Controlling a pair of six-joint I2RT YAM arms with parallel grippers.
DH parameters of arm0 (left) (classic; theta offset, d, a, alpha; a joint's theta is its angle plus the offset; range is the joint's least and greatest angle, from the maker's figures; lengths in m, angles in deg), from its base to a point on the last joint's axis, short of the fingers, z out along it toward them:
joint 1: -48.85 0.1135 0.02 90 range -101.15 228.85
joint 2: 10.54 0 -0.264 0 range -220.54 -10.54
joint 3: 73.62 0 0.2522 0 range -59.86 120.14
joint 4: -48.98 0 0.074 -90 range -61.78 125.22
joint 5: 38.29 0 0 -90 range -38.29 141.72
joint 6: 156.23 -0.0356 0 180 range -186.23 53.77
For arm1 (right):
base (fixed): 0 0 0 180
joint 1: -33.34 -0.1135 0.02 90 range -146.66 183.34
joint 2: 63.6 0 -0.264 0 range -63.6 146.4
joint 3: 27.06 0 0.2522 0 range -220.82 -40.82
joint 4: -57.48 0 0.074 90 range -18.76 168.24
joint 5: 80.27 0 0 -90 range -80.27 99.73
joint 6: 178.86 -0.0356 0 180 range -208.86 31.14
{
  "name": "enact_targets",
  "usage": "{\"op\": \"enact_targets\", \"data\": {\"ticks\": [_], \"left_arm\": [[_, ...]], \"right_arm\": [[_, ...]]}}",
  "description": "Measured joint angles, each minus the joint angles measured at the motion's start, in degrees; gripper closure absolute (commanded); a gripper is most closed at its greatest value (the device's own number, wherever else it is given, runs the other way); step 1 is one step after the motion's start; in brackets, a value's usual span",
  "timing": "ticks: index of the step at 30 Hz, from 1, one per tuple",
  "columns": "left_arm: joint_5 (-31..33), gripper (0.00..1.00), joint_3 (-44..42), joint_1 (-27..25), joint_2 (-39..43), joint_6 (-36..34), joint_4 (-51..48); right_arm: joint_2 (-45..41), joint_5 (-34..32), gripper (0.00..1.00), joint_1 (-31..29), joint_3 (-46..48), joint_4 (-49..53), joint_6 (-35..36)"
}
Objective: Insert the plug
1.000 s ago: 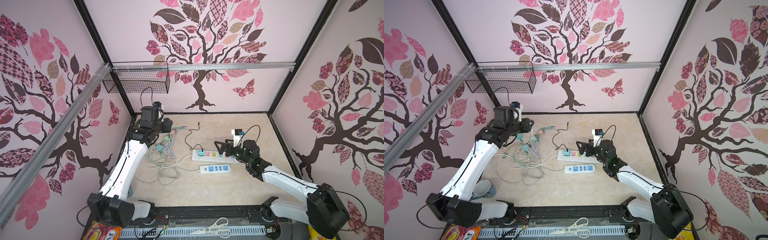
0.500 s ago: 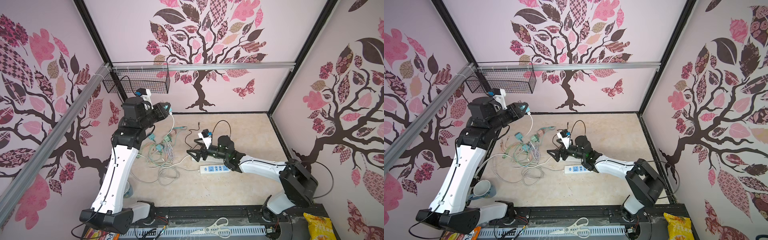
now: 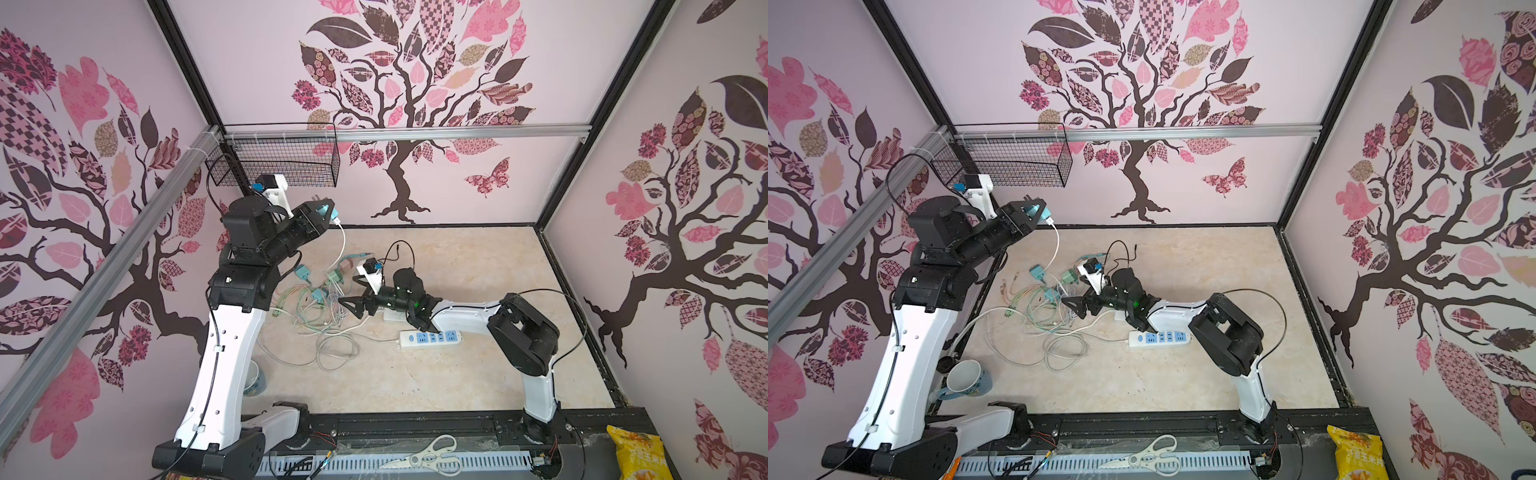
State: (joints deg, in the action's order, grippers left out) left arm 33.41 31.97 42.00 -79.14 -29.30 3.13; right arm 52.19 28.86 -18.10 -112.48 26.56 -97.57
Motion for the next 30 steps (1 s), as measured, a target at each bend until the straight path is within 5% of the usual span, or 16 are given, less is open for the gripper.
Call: {"op": "enact_targets", "data": {"ticks": [6, 13, 19, 30], "left_arm": [[0.28, 1.0, -0.02, 0.13, 0.44, 0.13, -0.37], [3.17, 1.0, -0.07, 0.24, 3.87, -1.62, -2.03], [6.47, 1.0, -0.15, 0.83, 5.79, -4.17, -3.54], [13.16, 1.0, -0.13, 0.96, 7.69, -11.54, -5.62]], "right_arm": [[5.99, -9.2, 0.12, -3.28, -6.97, -2.4, -0.92], [11.5, -14.53, 0.71, -4.42, -15.65, -2.45, -2.64], [10.93, -13.97, 0.98, -4.33, -17.29, -1.73, 0.7], [-0.9, -11.02, 1.0, -3.58, -11.85, -0.04, 7.28]]}}
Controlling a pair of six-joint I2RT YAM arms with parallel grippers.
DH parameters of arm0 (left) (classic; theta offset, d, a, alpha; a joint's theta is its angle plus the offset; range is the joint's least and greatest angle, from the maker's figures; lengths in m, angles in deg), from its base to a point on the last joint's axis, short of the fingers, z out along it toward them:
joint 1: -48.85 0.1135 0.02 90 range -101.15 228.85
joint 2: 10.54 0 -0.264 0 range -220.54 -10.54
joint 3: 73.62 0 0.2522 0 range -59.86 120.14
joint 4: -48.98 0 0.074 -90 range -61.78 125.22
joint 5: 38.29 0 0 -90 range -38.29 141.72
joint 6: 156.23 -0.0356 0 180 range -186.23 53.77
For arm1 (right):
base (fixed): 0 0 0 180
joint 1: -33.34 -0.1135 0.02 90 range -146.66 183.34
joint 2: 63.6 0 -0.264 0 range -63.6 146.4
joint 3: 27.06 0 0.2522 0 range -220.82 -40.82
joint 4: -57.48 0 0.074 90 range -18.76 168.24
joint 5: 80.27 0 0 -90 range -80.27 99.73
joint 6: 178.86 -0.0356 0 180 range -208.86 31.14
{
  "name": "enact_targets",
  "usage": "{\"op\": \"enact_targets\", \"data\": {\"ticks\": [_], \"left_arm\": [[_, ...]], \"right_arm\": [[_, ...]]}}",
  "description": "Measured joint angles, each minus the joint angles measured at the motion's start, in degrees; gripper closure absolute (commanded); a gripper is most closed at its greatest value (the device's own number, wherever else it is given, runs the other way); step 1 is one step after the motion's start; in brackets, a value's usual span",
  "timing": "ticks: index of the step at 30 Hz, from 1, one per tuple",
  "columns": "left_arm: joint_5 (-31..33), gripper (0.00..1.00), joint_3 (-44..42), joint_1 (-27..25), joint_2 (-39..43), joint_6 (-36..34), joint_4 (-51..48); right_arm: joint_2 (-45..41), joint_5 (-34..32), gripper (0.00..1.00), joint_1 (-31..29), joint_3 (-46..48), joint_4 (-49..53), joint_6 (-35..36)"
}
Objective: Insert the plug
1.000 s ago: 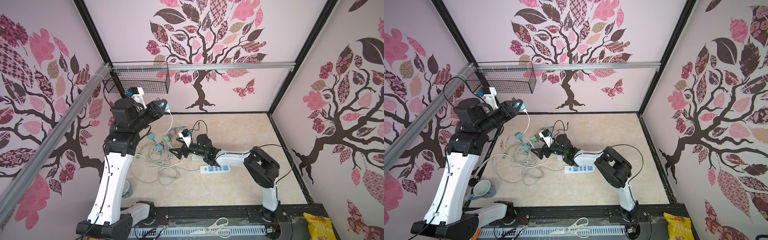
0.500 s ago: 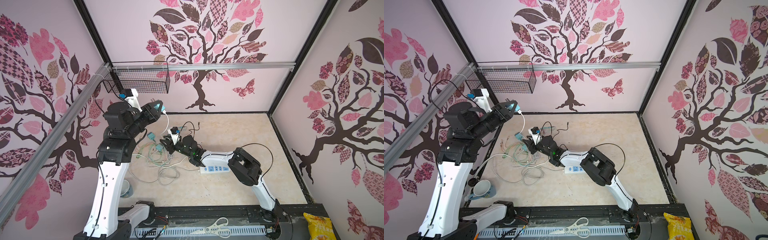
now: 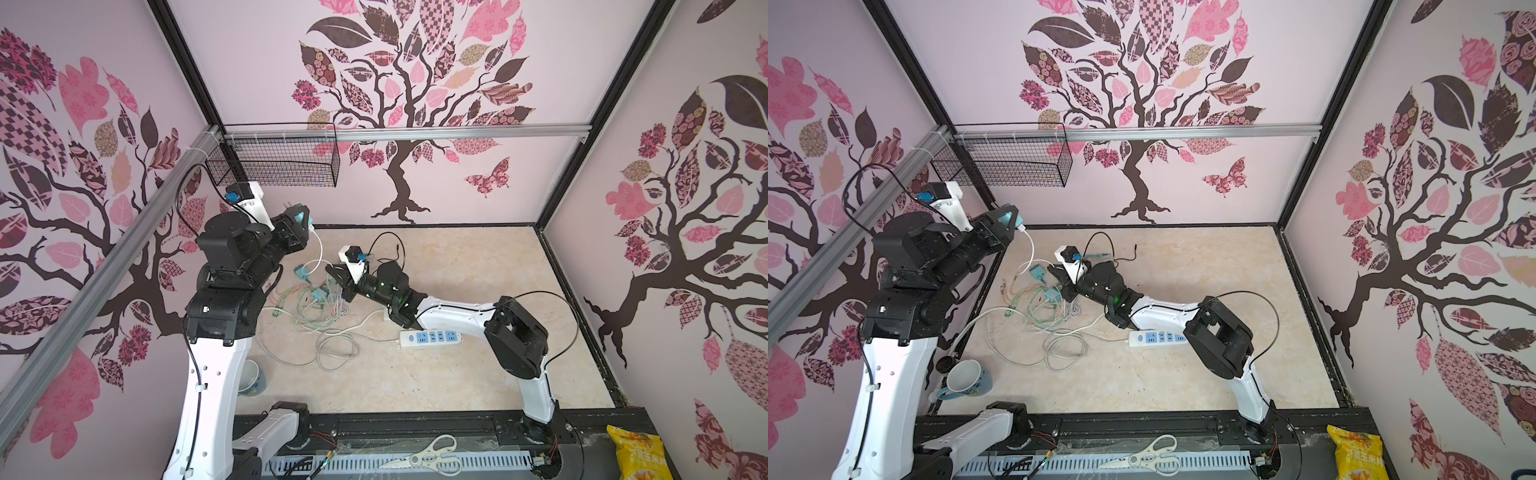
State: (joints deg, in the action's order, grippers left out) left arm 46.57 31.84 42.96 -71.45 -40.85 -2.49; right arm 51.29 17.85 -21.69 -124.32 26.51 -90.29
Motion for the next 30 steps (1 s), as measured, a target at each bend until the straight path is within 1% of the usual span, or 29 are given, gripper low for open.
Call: {"op": "enact_targets", "data": {"ticks": [7, 10, 13, 16, 19, 23, 26, 30], "left_arm": [[-1.57, 1.0, 3.19, 0.02, -0.31, -1.77, 1.84], [-2.32, 1.0, 4.57, 0.02, -0.37, -2.08, 3.39], [-4.59, 1.0, 4.74, 0.02, -0.33, -2.05, 5.51], [-6.73, 1.0, 4.74, 0.02, -0.44, -1.79, 6.4], [-7.61, 1.0, 4.74, 0.02, -0.61, -1.66, 6.73], [-8.17, 1.0, 4.74, 0.0, -0.96, -1.95, 6.82], [-8.35, 1.0, 6.56, 0.09, -2.21, -2.47, 6.58], [-9.77, 1.0, 10.64, 0.35, -4.13, -2.25, 7.67]], "right_arm": [[-8.94, 1.99, 1.0, 3.58, -1.2, -1.53, -2.82], [-13.09, 1.88, 1.0, 4.94, -1.2, -3.5, -2.62], [-15.87, 2.4, 1.0, 5.09, -1.25, -4.35, -1.42], [-16.06, 2.45, 1.0, 4.85, -1.27, -3.89, -0.9], [-15.98, 1.53, 1.0, 4.72, 0.85, -3.21, -1.14], [-15.98, 1.27, 1.0, 6.49, 1.42, -3.28, -3.06], [-15.93, 0.87, 1.0, 8.11, -3.8, -2.43, -0.96], [-14.95, -1.01, 1.0, 9.14, -18.08, -3.85, 3.93]]}}
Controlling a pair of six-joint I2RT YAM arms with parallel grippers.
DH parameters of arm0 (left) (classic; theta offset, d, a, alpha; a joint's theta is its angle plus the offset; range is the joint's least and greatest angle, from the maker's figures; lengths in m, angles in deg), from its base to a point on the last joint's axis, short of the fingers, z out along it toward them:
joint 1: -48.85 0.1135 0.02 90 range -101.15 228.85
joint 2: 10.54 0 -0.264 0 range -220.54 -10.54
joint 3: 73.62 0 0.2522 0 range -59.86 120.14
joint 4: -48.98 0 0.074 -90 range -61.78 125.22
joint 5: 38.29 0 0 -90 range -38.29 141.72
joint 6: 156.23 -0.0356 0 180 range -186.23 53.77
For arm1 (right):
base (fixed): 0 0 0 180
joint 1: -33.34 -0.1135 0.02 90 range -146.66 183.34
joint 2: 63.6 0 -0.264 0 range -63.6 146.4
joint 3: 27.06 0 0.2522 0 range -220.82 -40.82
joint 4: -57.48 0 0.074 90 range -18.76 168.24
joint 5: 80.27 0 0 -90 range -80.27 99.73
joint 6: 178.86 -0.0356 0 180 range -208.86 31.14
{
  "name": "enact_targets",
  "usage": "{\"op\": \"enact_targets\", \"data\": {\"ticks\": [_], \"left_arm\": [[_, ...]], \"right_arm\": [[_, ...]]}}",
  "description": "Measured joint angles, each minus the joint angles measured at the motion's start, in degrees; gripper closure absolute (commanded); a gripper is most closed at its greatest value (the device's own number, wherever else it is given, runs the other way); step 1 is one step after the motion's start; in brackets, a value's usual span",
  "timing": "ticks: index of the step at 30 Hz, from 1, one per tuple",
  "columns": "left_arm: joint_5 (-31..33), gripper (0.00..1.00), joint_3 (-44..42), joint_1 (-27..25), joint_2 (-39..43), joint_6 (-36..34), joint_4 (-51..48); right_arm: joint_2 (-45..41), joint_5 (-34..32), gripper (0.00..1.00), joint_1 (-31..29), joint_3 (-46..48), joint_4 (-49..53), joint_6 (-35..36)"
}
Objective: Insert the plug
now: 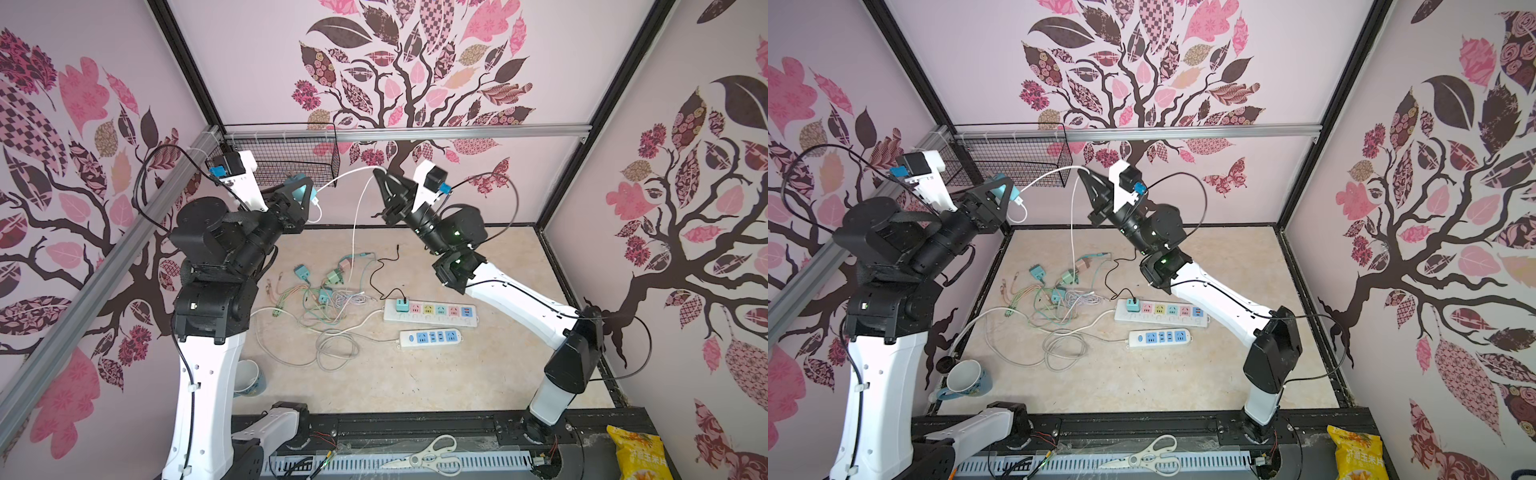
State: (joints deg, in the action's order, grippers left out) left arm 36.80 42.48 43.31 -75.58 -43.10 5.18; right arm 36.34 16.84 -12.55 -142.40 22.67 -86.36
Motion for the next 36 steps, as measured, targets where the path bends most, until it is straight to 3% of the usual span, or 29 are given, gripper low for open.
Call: {"op": "enact_targets", "data": {"ticks": [5, 14, 19, 23, 28, 31, 36], "left_arm": [[-2.16, 1.0, 3.63, -0.02, -0.04, 1.42, 3.13], [-4.9, 1.0, 3.56, 0.04, -0.13, 3.72, 6.51], [-2.05, 1.0, -2.25, 0.07, -0.5, 3.8, 6.62], [2.47, 1.0, -4.87, 0.15, -2.91, 3.34, 5.64], [7.17, 1.0, -3.67, 0.15, -8.52, 2.1, 4.42], [7.04, 1.0, -0.42, 0.22, -11.54, 1.31, 3.56], [4.96, 1.0, 0.72, -0.15, -9.92, 0.9, 3.69]], "right_arm": [[-1.68, -2.21, 1.0, 0.13, -4.02, -6.99, 3.8], [-5.05, -4.61, 1.0, 1.49, 12.63, -7.15, 5.95], [1.73, -5.68, 1.0, 1.73, 22.51, -2.19, 1.11], [11.39, -6.84, 1.0, 1.73, 18.64, 3.85, 1.51], [17.57, -7.58, 1.0, 2.1, 1.81, 9.31, 3.78], [15.63, -7.26, 1.0, 3.02, -4.48, 7.45, 4.22], [2.47, -6.47, 1.0, 5.68, 4.7, 3.1, 7.52]]}}
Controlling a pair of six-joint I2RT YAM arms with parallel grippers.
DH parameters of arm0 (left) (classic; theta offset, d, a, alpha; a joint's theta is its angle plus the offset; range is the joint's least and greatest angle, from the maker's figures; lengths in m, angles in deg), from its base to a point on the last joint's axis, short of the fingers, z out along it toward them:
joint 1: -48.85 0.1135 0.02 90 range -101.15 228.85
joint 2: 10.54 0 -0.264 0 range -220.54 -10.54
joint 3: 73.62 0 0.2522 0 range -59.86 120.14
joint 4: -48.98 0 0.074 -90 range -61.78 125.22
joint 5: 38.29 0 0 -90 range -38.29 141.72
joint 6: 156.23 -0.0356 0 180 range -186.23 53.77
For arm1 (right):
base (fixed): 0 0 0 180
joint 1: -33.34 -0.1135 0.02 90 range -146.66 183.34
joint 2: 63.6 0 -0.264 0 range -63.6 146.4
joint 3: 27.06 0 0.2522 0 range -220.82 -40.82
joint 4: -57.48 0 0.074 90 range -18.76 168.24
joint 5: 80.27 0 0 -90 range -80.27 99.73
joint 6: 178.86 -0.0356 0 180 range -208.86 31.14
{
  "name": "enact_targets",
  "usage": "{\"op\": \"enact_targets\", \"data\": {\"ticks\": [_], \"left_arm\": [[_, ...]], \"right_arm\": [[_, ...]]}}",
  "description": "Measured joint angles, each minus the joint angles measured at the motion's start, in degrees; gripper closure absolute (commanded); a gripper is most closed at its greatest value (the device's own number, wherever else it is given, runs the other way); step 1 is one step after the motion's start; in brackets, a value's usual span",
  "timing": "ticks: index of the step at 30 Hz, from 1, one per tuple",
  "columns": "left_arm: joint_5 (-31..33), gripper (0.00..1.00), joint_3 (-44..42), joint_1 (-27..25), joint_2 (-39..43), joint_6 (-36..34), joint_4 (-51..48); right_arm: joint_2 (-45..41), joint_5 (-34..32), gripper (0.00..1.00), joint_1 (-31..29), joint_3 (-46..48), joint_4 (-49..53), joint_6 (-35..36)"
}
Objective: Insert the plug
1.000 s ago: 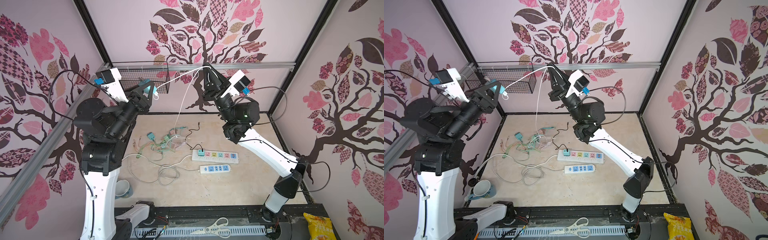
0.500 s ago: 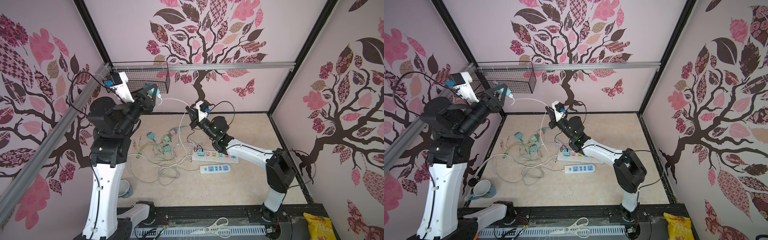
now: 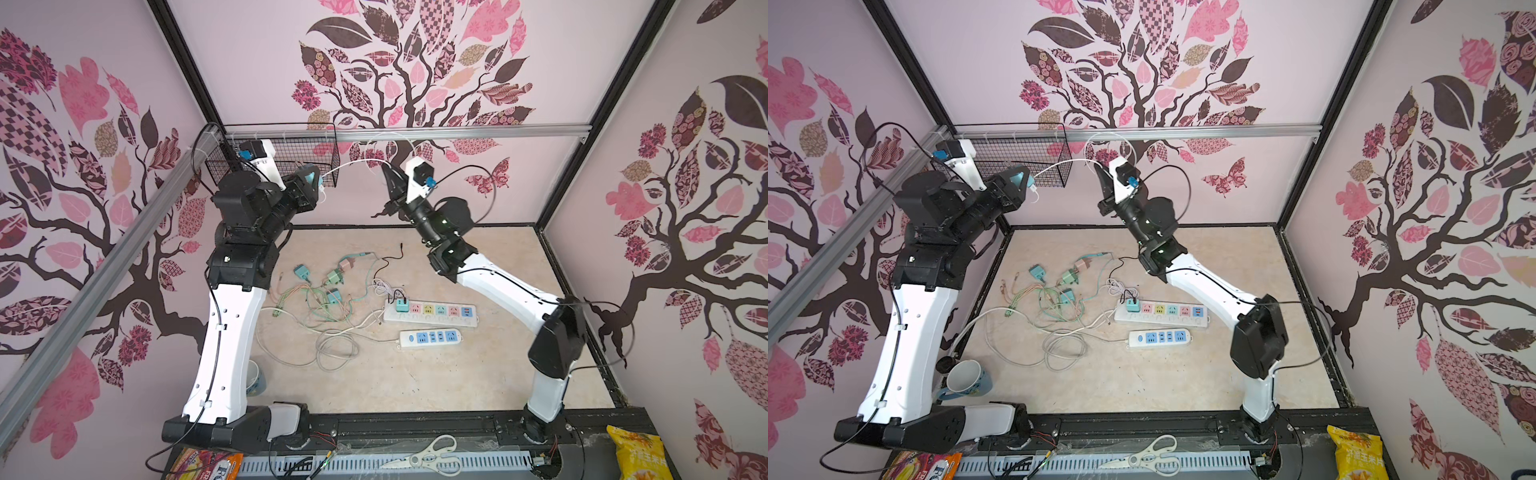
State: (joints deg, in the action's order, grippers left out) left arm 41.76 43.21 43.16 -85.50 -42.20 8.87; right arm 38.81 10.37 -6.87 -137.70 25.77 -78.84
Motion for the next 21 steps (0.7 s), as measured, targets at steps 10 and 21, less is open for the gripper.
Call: {"op": "enact_targets", "data": {"ticks": [10, 21], "left_arm": [[-1.42, 1.0, -0.04, -13.57, 1.81, 2.56, 3.63], [1.46, 1.0, -0.48, -25.24, -12.72, 6.23, 8.72]], "right_arm": [[-14.47, 1.14, 1.0, 12.07, 22.97, -1.07, -2.1], [-22.16, 5.88, 1.0, 29.49, 39.78, 4.76, -8.17]]}}
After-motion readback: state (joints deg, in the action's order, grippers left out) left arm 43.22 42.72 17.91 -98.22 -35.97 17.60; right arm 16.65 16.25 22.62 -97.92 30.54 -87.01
